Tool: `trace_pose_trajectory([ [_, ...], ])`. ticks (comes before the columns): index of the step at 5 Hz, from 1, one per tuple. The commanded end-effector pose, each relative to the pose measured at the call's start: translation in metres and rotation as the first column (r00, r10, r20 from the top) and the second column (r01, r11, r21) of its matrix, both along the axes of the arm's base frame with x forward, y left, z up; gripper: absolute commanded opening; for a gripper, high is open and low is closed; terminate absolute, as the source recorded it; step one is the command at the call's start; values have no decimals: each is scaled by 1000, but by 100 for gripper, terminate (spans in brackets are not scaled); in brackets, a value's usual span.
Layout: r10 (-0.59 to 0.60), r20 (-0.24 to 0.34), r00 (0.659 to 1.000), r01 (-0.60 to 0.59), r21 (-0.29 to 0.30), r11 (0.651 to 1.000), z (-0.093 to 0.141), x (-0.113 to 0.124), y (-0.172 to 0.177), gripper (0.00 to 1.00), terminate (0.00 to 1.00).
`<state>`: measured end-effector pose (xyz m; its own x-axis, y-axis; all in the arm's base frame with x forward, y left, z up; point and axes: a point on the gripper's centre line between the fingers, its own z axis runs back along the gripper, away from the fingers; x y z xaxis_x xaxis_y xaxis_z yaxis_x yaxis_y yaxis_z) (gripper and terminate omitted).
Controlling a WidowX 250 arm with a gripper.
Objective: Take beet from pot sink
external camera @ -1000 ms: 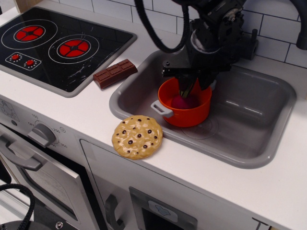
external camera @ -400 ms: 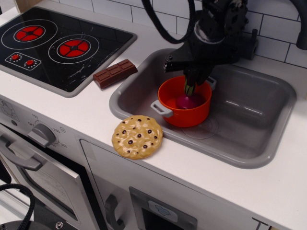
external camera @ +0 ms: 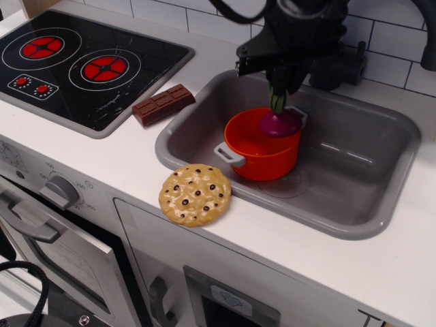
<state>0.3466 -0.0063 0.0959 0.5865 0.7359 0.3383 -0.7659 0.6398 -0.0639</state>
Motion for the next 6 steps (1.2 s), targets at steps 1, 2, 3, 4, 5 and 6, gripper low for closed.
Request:
trace_pose_trajectory([
  [1,-123,18,992,124,-55,991,36,-19,-32,0,0],
  [2,-162,25,986,163,-38,986,20,-19,-59,0,0],
  [3,-156,10,988,156,-50,986,3,-13,-79,0,0],
  [4,-147,5,989,147,-34,989,-15,-7,-90,0,0],
  [5,-147,15,989,147,-10,989,-28,-3,-97,0,0],
  [6,-132,3,991,132,-33,991,-29,-3,-97,100,0],
])
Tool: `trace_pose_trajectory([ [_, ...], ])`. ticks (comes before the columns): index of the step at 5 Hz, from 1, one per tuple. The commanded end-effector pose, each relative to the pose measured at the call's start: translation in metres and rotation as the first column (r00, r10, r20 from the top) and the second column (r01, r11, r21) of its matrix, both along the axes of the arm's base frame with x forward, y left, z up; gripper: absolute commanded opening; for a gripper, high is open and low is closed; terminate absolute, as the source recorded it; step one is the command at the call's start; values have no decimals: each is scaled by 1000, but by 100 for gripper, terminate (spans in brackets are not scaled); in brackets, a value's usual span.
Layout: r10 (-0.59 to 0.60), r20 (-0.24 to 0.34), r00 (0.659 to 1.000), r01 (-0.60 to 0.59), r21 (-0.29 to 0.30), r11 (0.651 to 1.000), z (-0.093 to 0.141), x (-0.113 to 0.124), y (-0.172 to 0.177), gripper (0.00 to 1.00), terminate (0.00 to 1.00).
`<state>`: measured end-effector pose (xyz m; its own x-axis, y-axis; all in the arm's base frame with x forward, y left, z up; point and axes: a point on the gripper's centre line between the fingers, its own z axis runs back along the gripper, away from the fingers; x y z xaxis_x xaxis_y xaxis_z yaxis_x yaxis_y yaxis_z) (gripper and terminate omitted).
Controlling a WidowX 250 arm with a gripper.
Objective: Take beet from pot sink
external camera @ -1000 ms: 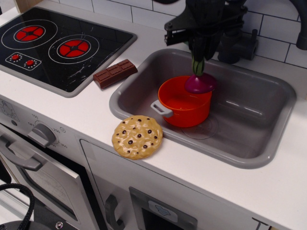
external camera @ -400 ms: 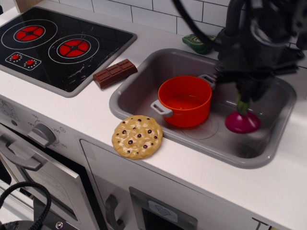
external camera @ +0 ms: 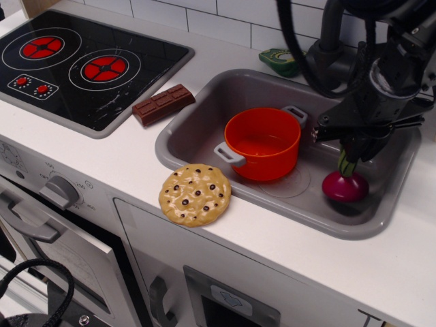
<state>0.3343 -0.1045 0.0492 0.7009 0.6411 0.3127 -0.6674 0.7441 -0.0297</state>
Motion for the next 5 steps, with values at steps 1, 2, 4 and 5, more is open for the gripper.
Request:
trace_pose_trajectory([
  [1,26,24,999,-24,-63,998,22,11,3,100,0],
  [2,21,32,999,-19,-73,997,35,11,3,100,0],
  [4,9,50,999,-5,-91,996,53,9,11,100,0],
  [5,9,50,999,-5,-91,996,53,9,11,100,100],
])
